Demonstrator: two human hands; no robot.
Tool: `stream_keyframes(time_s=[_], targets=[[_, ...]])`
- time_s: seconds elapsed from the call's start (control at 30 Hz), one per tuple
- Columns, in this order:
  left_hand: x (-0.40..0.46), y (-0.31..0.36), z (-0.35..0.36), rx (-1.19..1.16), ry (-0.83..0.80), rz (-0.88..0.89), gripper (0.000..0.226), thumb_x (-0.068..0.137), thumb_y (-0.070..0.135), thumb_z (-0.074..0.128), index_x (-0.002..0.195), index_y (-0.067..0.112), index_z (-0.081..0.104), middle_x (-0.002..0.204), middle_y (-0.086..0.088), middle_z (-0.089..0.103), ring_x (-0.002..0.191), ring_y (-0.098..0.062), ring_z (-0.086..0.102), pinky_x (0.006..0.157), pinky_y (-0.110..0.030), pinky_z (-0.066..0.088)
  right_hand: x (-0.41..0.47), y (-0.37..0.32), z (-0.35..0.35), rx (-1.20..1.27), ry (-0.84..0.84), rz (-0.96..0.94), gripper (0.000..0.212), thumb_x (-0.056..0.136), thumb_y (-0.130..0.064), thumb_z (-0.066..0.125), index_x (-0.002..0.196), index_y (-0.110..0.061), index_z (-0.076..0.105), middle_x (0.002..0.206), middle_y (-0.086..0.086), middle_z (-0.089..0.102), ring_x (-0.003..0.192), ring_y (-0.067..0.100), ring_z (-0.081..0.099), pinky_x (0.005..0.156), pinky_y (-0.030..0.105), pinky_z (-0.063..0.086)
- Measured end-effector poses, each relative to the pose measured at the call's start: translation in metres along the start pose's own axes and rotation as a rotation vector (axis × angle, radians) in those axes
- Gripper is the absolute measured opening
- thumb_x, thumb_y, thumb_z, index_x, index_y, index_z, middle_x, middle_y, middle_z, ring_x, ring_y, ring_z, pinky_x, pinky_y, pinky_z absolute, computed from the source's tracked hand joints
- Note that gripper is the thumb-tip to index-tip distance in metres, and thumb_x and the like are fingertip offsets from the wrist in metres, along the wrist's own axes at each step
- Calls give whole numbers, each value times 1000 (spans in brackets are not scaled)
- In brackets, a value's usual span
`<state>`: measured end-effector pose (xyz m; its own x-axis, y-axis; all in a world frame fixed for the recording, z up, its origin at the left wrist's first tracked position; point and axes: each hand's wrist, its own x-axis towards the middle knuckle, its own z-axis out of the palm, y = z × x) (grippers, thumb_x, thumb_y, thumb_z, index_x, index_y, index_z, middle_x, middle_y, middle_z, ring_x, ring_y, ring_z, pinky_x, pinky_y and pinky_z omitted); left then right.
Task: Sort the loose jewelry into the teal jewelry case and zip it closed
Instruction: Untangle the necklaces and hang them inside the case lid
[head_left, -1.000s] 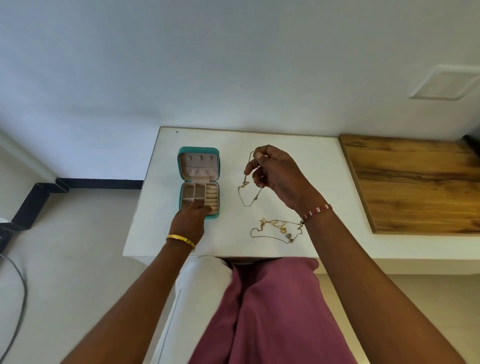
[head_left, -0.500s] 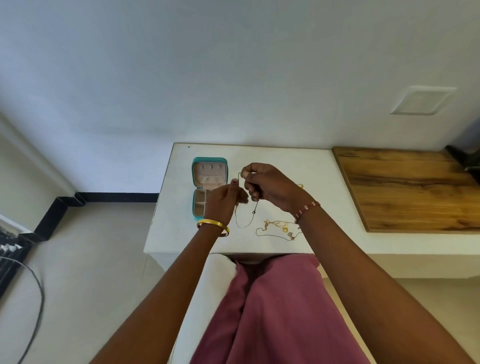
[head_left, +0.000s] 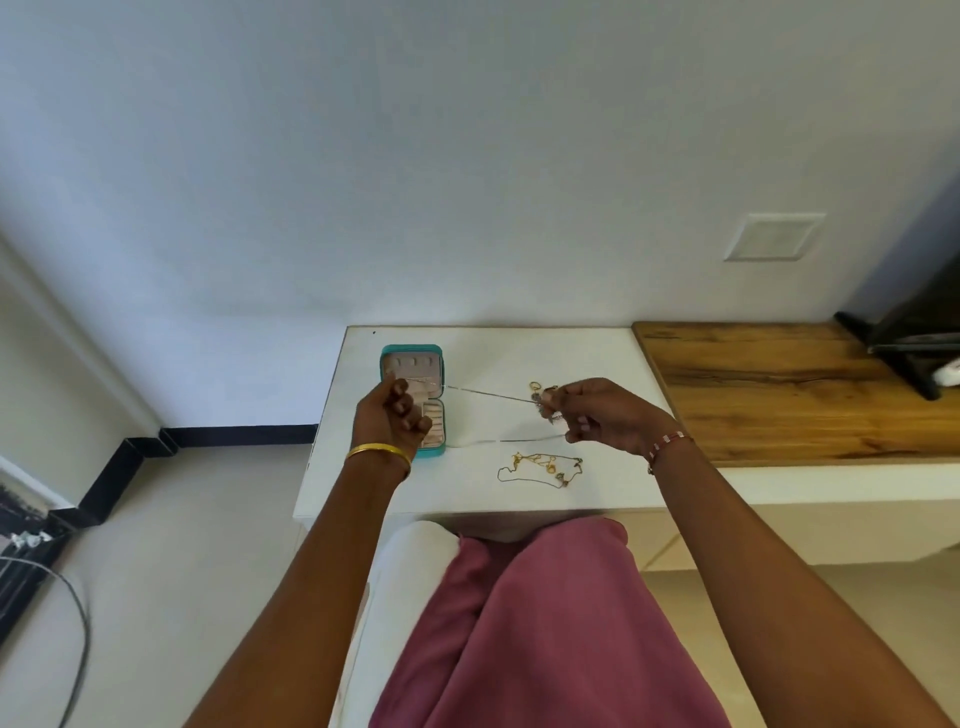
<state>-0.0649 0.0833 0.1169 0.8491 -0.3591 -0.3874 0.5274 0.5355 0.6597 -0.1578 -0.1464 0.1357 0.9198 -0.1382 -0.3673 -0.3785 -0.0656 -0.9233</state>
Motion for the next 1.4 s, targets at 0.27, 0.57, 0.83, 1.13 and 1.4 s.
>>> stream_keyframes(time_s=[0.27, 0.57, 0.83, 1.13, 1.4], targets=[[-21, -21, -12, 15, -30, -90, 18, 91, 9, 45, 98, 8, 61, 53, 1, 47, 53, -10, 36, 46, -15, 43, -8, 7, -3, 743, 147, -85, 27, 91, -21, 53, 67, -10, 53, 41, -1, 38, 41, 13, 45, 73, 34, 58], [-29, -39, -21, 135, -1, -94, 26, 89, -9, 39, 108, -2, 57, 82, -10, 50, 60, -12, 45, 56, -18, 55, -3, 1, 3, 693, 250, -142, 18, 93, -15, 50, 79, -7, 59, 51, -2, 42, 40, 8, 35, 40, 18, 35], [-20, -57, -34, 306, 166, -20, 28, 85, -11, 49, 112, -10, 55, 82, -14, 61, 75, -24, 60, 61, -22, 56, 18, 0, -6, 395, 352, -85, 18, 93, -10, 50, 79, -5, 60, 64, 7, 48, 51, 16, 41, 45, 25, 41], [19, -81, -47, 699, 359, 97, 24, 84, -3, 56, 107, -4, 63, 102, -19, 66, 81, -26, 63, 81, -28, 53, 61, 13, -10, 254, 351, -3, 19, 92, -4, 49, 75, -3, 57, 63, 11, 49, 40, 10, 54, 54, 29, 52], [54, -103, -53, 934, 360, 123, 24, 86, -2, 54, 107, 0, 64, 102, -18, 67, 75, -21, 62, 65, -8, 48, 133, 30, -22, 91, 368, 95, 22, 91, -2, 48, 71, -5, 53, 59, 13, 49, 37, 15, 50, 46, 27, 52]])
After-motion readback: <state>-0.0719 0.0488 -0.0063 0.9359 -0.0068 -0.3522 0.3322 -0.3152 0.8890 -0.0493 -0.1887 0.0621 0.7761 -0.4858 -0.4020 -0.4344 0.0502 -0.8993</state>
